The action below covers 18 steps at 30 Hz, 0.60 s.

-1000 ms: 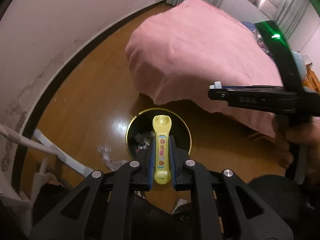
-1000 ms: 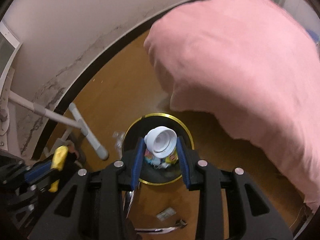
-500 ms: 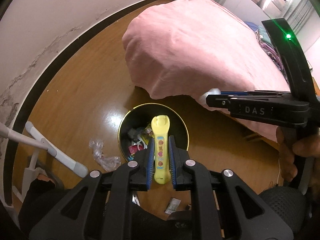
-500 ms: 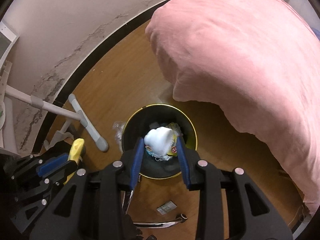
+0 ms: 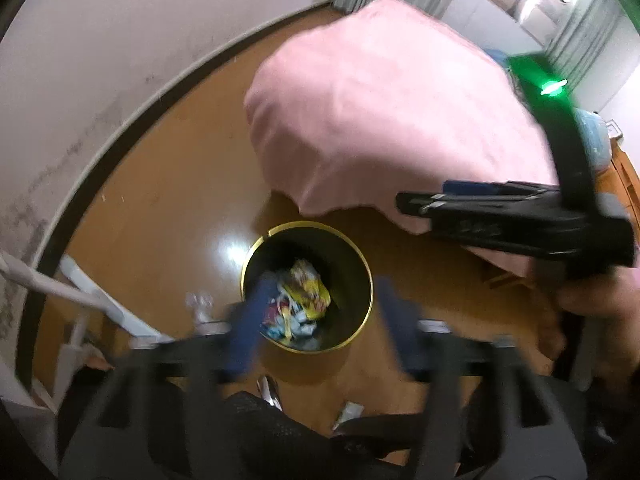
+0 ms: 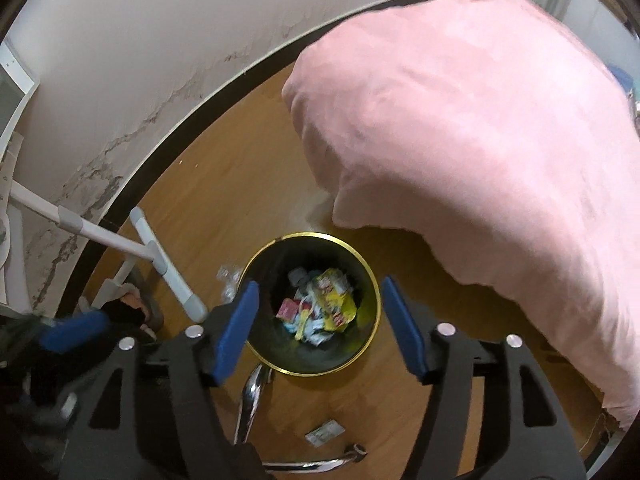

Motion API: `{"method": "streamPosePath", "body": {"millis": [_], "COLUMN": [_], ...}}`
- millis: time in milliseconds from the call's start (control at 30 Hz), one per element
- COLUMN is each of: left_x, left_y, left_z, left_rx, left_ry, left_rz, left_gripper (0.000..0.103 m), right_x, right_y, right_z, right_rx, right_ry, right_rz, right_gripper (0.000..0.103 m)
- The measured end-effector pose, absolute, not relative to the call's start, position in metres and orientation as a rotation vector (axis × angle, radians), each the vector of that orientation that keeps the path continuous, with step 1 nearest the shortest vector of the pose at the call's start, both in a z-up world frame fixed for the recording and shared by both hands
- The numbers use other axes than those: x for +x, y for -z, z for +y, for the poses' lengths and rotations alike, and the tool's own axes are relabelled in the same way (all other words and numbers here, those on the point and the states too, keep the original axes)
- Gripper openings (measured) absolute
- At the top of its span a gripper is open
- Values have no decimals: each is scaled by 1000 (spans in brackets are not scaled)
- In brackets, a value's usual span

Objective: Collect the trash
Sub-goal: 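Return both tools to the desk toward the wrapper and tissue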

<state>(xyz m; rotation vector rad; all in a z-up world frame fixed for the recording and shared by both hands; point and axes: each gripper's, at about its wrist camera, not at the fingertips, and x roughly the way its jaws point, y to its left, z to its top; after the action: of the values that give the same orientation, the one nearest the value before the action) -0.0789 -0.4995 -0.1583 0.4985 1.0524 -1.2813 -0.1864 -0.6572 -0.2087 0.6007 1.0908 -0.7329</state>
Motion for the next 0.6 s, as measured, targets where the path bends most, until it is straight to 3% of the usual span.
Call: {"method": "streamPosePath", "body": {"millis": [67,233,400,600], "left_x": [-83,-71,-1,108], "left_y": [131,61,8,-3], "left_z": [-488,-436,-346,-217], "left_rx": [497,463,402,337], "left_ry": [1300,1306,1141,787], "left_rz": [989,881,836,818], "left_gripper": [79,90,91,91], "right_x": [-186,-178,-140,-24], "right_y": [195,149,91,39], "right_z": [-652,-630,-577,-471], "right_rx": [541,435,412,241], "right_ry": [763,774,576,243], "right_rz": [1063,967,852,831], "right_gripper": [66,70,72,75]}}
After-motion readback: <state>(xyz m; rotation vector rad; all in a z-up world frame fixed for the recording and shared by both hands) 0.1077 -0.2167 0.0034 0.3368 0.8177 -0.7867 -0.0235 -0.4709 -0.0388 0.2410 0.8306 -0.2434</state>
